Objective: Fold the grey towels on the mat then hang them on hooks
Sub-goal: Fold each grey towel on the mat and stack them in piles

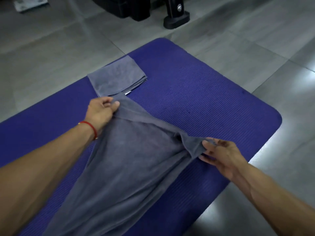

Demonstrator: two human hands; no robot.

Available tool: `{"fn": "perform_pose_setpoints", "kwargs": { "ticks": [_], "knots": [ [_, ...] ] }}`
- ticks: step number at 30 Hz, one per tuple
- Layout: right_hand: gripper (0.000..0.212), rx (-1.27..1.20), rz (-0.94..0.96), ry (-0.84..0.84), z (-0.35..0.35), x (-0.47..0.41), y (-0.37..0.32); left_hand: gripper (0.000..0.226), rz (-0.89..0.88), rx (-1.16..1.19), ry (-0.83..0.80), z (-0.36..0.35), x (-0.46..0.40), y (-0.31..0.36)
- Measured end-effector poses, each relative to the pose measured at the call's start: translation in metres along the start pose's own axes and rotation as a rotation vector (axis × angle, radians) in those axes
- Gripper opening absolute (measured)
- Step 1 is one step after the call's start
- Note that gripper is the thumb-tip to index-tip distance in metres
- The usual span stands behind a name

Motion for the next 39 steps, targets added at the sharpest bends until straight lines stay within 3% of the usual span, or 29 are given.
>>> {"fn": "perform_pose_setpoints", "kwargs": {
  "ticks": [6, 10, 12, 15, 17, 21, 25, 28, 33, 36, 39],
  "knots": [
    [0.047, -0.080, 0.425, -0.059, 0.005, 0.037, -0.083, 0.032, -0.118, 0.427, 0.034, 0.121, 0.010, 0.046],
    [0.015, 0.112, 0.483, -0.009, -0.014, 0.043, -0.087, 0.017, -0.056, 0.403, -0.010, 0.146, 0.040, 0.036],
    [0.012, 0.100, 0.460, -0.035, -0.027, 0.044, -0.087, 0.012, -0.046, 0.399, -0.021, 0.153, 0.050, 0.032],
    [0.011, 0.043, 0.432, -0.040, -0.040, 0.055, -0.090, 0.027, -0.044, 0.442, -0.020, 0.168, 0.058, 0.029],
    [0.010, 0.142, 0.508, 0.021, -0.043, 0.063, -0.094, 0.033, -0.051, 0.461, -0.042, 0.172, 0.064, 0.031],
    [0.009, 0.385, 0.741, 0.131, -0.050, 0.080, -0.109, 0.016, -0.055, 0.459, -0.031, 0.174, 0.073, 0.037],
    [0.010, 0.342, 0.812, 0.221, -0.038, 0.083, -0.116, 0.011, -0.115, 0.346, 0.026, 0.172, 0.077, 0.045],
    [0.017, 0.239, 0.666, 0.238, -0.019, 0.066, -0.095, 0.010, -0.168, 0.164, 0.042, 0.158, 0.071, 0.048],
    [0.023, 0.385, 0.507, 0.358, 0.030, 0.050, -0.053, 0.009, -0.208, -0.221, -0.052, 0.097, 0.025, 0.049],
    [0.027, 0.395, 0.477, 0.503, 0.057, 0.051, -0.045, 0.021, -0.337, -0.549, -0.019, 0.040, -0.013, 0.094],
    [0.021, 0.302, 0.464, 0.633, 0.075, 0.044, -0.059, 0.018, -0.426, -0.678, 0.035, -0.027, -0.051, 0.158]
  ]
}}
Point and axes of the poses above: each hand's wrist, its own x-axis away from the middle knuckle, its own z-axis out of the back of the hand, y = z × x, the point moved 10 cm from there along -x, towards the middle knuckle, and after that the axes turned 3 degrees about -z, right-handed, at the moved point
